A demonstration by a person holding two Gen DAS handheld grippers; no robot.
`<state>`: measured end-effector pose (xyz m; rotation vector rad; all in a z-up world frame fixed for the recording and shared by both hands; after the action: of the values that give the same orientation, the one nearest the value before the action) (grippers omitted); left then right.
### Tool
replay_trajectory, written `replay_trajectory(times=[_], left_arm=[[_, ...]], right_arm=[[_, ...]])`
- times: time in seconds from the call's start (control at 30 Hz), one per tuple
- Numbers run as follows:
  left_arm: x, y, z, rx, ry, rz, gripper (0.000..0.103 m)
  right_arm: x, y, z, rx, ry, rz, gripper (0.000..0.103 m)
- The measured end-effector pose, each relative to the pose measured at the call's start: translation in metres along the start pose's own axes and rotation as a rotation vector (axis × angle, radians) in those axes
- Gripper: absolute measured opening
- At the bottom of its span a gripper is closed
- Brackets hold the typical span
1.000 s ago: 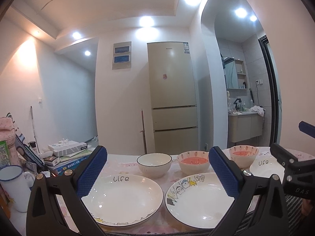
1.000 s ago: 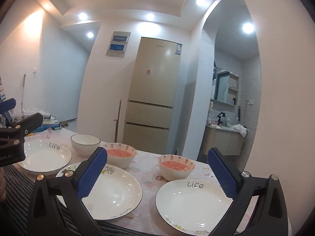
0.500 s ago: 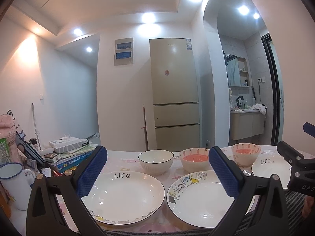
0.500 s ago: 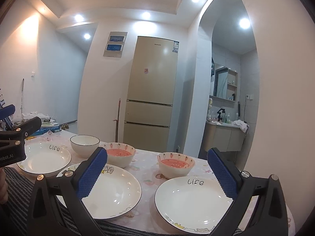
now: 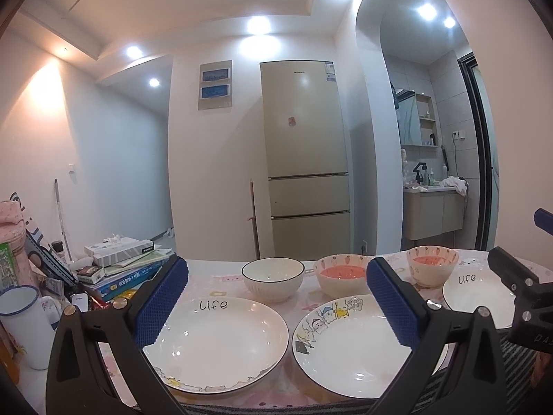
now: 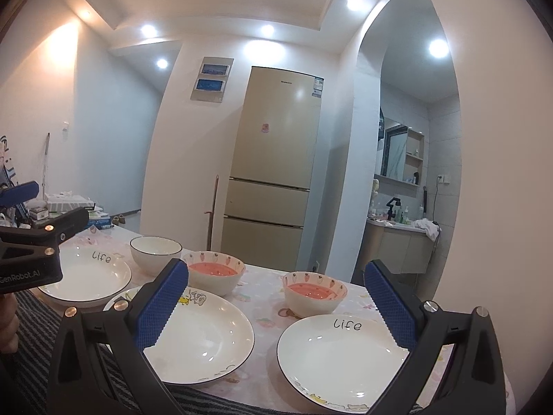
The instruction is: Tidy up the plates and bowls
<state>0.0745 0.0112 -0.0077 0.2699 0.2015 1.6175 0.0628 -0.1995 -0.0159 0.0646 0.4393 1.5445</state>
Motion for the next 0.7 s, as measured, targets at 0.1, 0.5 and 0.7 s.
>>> replay_trajectory(times=[0.1,0.5,0.7], left_arm=[[0.0011,-0.0008,0.0002,0.002,0.005,-0.001,0.103],[-0.0011,0.0002,-0.0014,0.004,-0.003,-0.001,0.103],[0.0005,-0.0011,-0.0016,0.010,0.003,-0.011,0.103]], right_arm=[[-0.0054,0.0021,-0.0008,-0.008,-0.011,-0.084,0.103],[-0.0074,-0.0013,-0.0008,0.015,-0.014,-0.037,0.103],[0.0008,0.0001,-0.0010,0.011,0.014,0.018,0.103]])
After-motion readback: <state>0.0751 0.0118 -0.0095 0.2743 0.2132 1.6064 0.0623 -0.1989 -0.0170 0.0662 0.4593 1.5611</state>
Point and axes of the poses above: each gripper's, at about its wrist camera, not at the fingertips, and y roughly against the way its jaws point, x to its left, z to its top, the point moved 6 cm from there along -y, roughly the way its jaws point, and after that the axes turned 12 degrees about x, right-handed, at the moved point
